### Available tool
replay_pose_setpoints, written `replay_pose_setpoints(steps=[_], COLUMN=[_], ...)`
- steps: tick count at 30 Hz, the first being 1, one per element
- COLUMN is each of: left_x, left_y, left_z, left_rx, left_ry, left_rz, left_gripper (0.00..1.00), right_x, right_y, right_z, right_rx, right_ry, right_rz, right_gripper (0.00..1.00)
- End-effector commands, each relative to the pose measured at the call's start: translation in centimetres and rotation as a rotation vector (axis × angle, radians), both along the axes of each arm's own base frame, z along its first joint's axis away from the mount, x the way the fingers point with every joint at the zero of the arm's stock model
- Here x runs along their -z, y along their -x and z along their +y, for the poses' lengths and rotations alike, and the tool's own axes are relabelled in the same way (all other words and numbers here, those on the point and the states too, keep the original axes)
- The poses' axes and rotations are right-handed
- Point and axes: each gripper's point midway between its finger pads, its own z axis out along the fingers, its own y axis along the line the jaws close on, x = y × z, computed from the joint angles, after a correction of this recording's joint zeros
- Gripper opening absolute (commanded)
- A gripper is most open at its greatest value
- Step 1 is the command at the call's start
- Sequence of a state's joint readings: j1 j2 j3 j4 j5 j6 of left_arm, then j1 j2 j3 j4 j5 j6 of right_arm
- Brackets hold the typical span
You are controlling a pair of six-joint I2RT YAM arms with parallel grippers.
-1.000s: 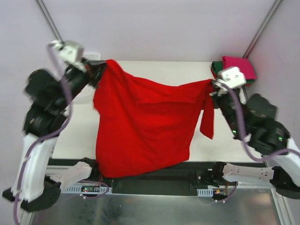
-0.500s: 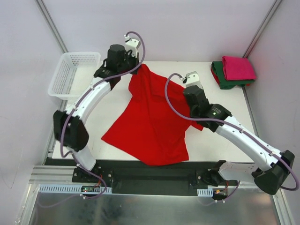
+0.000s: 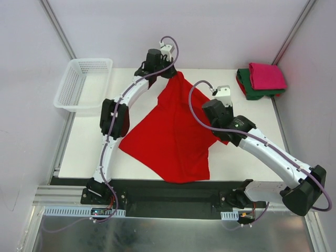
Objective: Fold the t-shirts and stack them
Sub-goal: Flatten out the tshirt
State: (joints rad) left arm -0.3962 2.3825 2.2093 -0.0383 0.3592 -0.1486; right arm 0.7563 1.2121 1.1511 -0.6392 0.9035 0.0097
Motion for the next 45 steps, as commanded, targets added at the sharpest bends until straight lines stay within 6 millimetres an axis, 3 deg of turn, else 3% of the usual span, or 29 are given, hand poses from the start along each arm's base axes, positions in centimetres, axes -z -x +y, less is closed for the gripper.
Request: replay_pose_setpoints(steps=[1,4,8,10,12,13,14,16,18,19,20,22,24,25,26,27,28,29,31,32,34,35,37,38,40,41,42,43,45], left_x=[1.0,3.6,4.6,5.0,4.3,2.6,2.9,0.3,0.0,-2.4,-2.0,-4.9,-4.1,-6.1,-4.1,-3.9,-5.9,-3.6,-5.1,-3.0,-3.9,-1.5,-2.0,0.2,0.6,2.5,3.3,3.0,5.2], left_y=[1.7,4.1,6.8,7.5,7.9,8.1,8.4,8.6,9.0,9.5,10.0,10.4,11.4,11.5,12.5,13.3,14.2,15.4,17.8,19.2,21.5,23.0,25.1,26.6,28.5,29.8,30.5,31.4,33.0], left_z=[-4.2,-6.4,-8.5,-8.6,-8.3,-8.1,-7.6,-6.7,-5.3,-4.5,-3.7,-1.1,1.6,4.3,5.8,7.0,9.0,10.4,11.9,12.7,13.7,14.4,15.2,15.7,16.7,17.3,18.0,18.5,19.5], left_rx=[0.1,0.148,0.189,0.189,0.175,0.171,0.159,0.133,0.099,0.086,0.07,0.011,-0.048,-0.094,-0.124,-0.148,-0.183,-0.224,-0.248,-0.268,-0.298,-0.321,-0.345,-0.361,-0.396,-0.421,-0.453,-0.468,-0.517], left_ry=[0.125,0.124,0.097,0.087,0.076,0.077,0.064,0.052,0.031,0.044,0.035,0.061,0.087,0.121,0.113,0.126,0.142,0.114,0.126,0.106,0.134,0.123,0.164,0.154,0.168,0.162,0.149,0.166,0.162], left_rz=[0.1,0.182,0.206,0.22,0.204,0.175,0.18,0.124,0.119,0.085,0.103,0.077,0.149,0.136,0.193,0.215,0.178,0.216,0.182,0.219,0.201,0.25,0.244,0.288,0.294,0.336,0.352,0.335,0.373], left_gripper=[0.0,0.0,0.04,0.31,0.72,0.87,0.99,0.99,0.99,1.0,0.99,0.99,0.99,0.99,0.99,0.99,0.99,0.99,0.99,0.99,0.99,0.99,0.99,0.99,0.99,0.99,0.99,0.99,0.99], right_x=[0.7,0.7,0.6,0.6,0.7,0.8,0.6,0.4,-0.3,-0.5,-0.9,-1.6,-1.9,-1.9,-1.8,-1.8,-1.3,-1.2,-1.2,-0.2,-0.5,0.9,0.4,0.5,2.9,1.7,4.1,4.3,4.1], right_y=[0.9,0.9,0.7,0.6,0.5,0.6,0.7,0.8,1.1,1.1,1.1,1.1,1.0,0.8,0.7,0.3,0.0,-0.3,-1.3,-2.0,-3.4,-4.3,-5.9,-6.6,-8.1,-9.3,-10.1,-10.7,-12.4], right_z=[-1.1,-1.1,-0.7,-0.5,-0.4,-0.4,-0.6,-0.8,-1.1,-1.2,-1.2,-1.0,-0.7,0.1,0.6,0.6,1.8,2.1,3.3,3.9,5.2,5.9,7.2,7.9,9.4,10.3,11.2,11.9,13.4], right_rx=[0.066,0.069,0.059,0.056,0.051,0.05,0.052,0.056,0.058,0.06,0.057,0.033,0.009,-0.025,-0.045,-0.054,-0.101,-0.116,-0.162,-0.169,-0.21,-0.215,-0.263,-0.282,-0.303,-0.323,-0.327,-0.34,-0.359], right_ry=[-0.016,-0.017,-0.012,-0.009,-0.01,-0.01,-0.012,-0.014,-0.027,-0.03,-0.037,-0.066,-0.097,-0.14,-0.163,-0.188,-0.221,-0.234,-0.285,-0.289,-0.355,-0.356,-0.383,-0.382,-0.369,-0.382,-0.367,-0.378,-0.398], right_rz=[0.009,0.009,0.02,0.03,0.034,0.036,0.03,0.021,0.001,-0.007,-0.016,-0.032,-0.034,-0.023,-0.012,-0.004,0.029,0.042,0.069,0.105,0.137,0.184,0.198,0.211,0.291,0.269,0.332,0.346,0.339], right_gripper=[0.01,0.01,0.01,0.14,0.31,0.36,0.41,0.5,0.57,0.58,0.59,0.6,0.6,0.61,0.62,0.62,0.62,0.62,0.62,0.62,0.63,0.63,0.63,0.63,0.64,0.64,0.64,0.64,0.64])
